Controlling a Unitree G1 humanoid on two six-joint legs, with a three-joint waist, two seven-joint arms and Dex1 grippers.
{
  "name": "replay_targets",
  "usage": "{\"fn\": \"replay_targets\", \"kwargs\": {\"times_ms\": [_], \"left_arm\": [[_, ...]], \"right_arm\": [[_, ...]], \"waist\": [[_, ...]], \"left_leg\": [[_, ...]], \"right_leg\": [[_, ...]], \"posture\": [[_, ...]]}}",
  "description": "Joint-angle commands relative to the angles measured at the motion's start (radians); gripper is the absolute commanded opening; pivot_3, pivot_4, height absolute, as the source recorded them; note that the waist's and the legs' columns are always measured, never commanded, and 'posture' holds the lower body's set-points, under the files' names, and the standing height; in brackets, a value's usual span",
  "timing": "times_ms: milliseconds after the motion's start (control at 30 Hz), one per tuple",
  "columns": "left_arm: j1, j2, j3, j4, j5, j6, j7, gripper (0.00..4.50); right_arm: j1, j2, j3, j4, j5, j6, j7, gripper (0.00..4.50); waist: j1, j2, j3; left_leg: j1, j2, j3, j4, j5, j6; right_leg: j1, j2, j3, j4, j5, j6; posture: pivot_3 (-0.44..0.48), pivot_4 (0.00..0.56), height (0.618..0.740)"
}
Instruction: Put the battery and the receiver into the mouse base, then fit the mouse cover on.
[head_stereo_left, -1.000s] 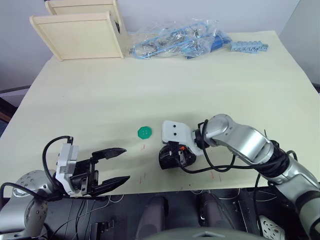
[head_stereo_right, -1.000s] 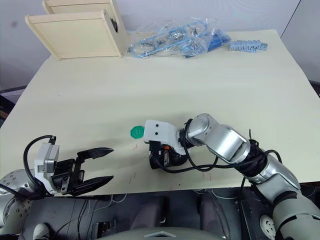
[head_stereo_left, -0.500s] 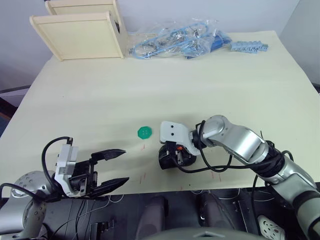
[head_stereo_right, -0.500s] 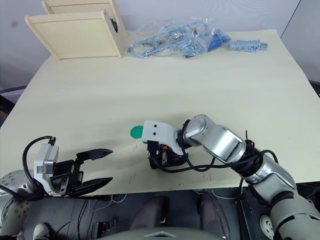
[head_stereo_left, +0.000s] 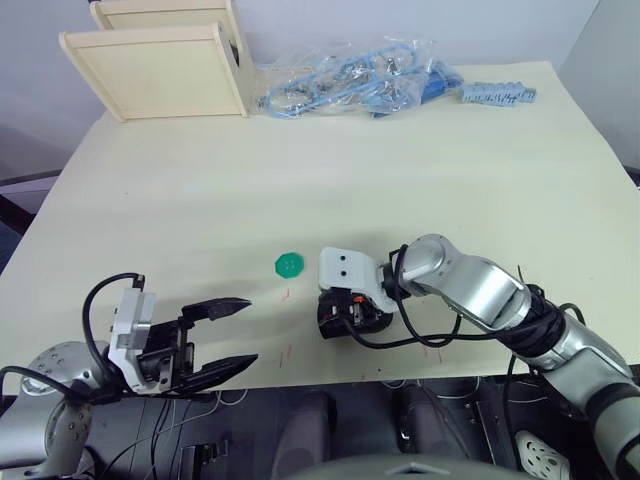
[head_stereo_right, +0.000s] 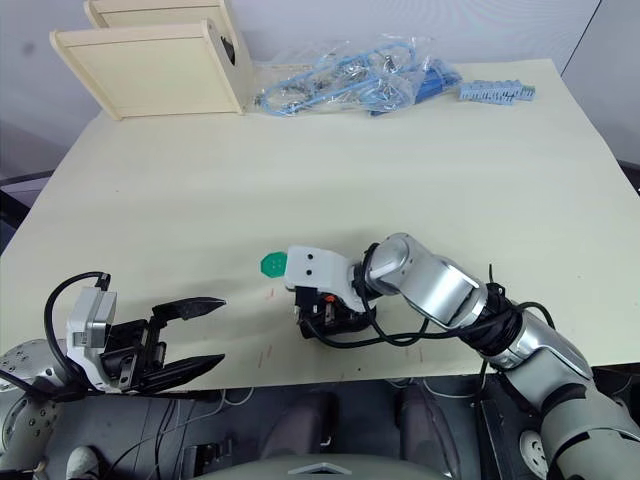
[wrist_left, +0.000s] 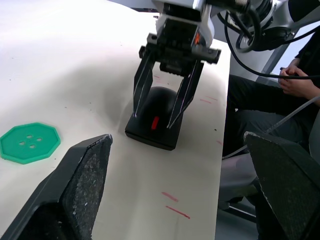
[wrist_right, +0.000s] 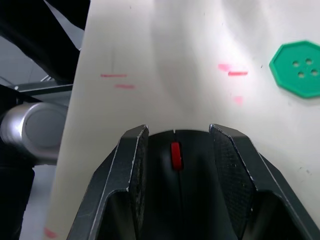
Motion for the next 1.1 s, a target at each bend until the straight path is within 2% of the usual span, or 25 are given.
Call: {"fn": "replay_targets", "kwargs": {"times_ms": [33, 233, 500, 600, 700, 800, 867, 967, 1100], "left_arm": [[0.004, 0.011, 0.029, -0.003, -0.005, -0.012, -0.009, 4.5], [0.006, 0.009, 0.027, -0.003, -0.003, -0.015, -0.008, 4.5], [0.006, 0.008, 0.025, -0.002, -0.001, -0.015, -0.006, 4.5], [0.005, 0.007, 0.025, -0.003, 0.0, -0.014, -0.005, 4.5], [-0.002, 0.006, 0.022, -0.002, -0.003, -0.009, -0.002, 4.5], [-0.014, 0.006, 0.014, -0.002, -0.005, -0.004, 0.001, 4.5], [-0.023, 0.008, 0.01, -0.001, -0.006, 0.002, 0.001, 4.5], [-0.035, 0.014, 0.007, 0.002, -0.008, 0.009, -0.001, 4.5], [-0.065, 0.018, -0.003, 0.0, -0.009, 0.028, 0.01, 4.5]], "right_arm": [[0.001, 0.0, 0.006, -0.006, -0.02, -0.028, 0.006, 2.01], [0.009, -0.028, 0.091, 0.046, -0.085, -0.033, 0.032, 2.01], [0.026, -0.025, 0.126, 0.086, -0.128, -0.064, 0.056, 2.01], [0.051, 0.005, 0.03, 0.078, -0.089, -0.102, 0.044, 2.01], [0.103, 0.029, -0.189, -0.004, 0.049, -0.108, 0.059, 2.01], [0.225, 0.004, -0.332, -0.097, 0.154, -0.215, 0.106, 2.01], [0.31, 0.007, -0.395, -0.142, 0.203, -0.298, 0.125, 2.01], [0.385, 0.01, -0.474, -0.171, 0.288, -0.306, 0.135, 2.01], [0.474, -0.027, -0.533, -0.182, 0.279, -0.377, 0.112, 2.01]], "waist": [[0.0, 0.0, 0.0], [0.0, 0.0, -0.001], [0.003, -0.003, -0.004], [0.005, -0.005, -0.005], [0.006, -0.005, -0.005], [0.009, -0.005, -0.005], [0.008, -0.005, -0.005], [0.004, -0.005, -0.004], [0.003, -0.005, -0.004]], "left_leg": [[0.0, 0.0, 0.0, 0.0, 0.0, 0.0], [0.001, 0.0, 0.0, 0.0, 0.0, 0.0], [0.004, 0.0, 0.0, 0.0, 0.0, 0.0], [0.006, 0.0, 0.0, 0.0, 0.0, 0.0], [0.008, 0.0, 0.0, -0.001, 0.0, 0.0], [0.004, 0.0, 0.0, 0.0, 0.0, 0.0], [0.004, 0.0, 0.0, -0.001, 0.0, 0.0], [0.004, 0.001, 0.0, -0.001, 0.0, 0.0], [0.004, 0.001, 0.001, 0.0, 0.0, 0.0]], "right_leg": [[0.0, 0.0, 0.0, 0.0, 0.0, 0.0], [0.0, 0.0, 0.0, 0.0, 0.0, 0.0], [0.003, 0.0, 0.0, 0.0, 0.0, 0.0], [0.005, 0.0, 0.0, 0.0, 0.0, 0.0], [0.006, 0.0, 0.0, 0.0, 0.0, 0.0], [0.004, 0.0, 0.0, -0.001, 0.0, 0.0], [0.004, 0.0, 0.0, -0.001, 0.0, 0.0], [0.004, 0.001, 0.0, -0.001, 0.0, 0.0], [0.004, 0.002, 0.001, 0.0, 0.001, -0.001]], "posture": [[0.0, 0.15, 0.74], [0.0, 0.15, 0.74], [0.0, 0.15, 0.74], [0.0, 0.15, 0.74], [0.0, 0.15, 0.74], [0.0, 0.15, 0.74], [0.0, 0.15, 0.74], [0.0, 0.15, 0.74], [0.0, 0.15, 0.74]]}}
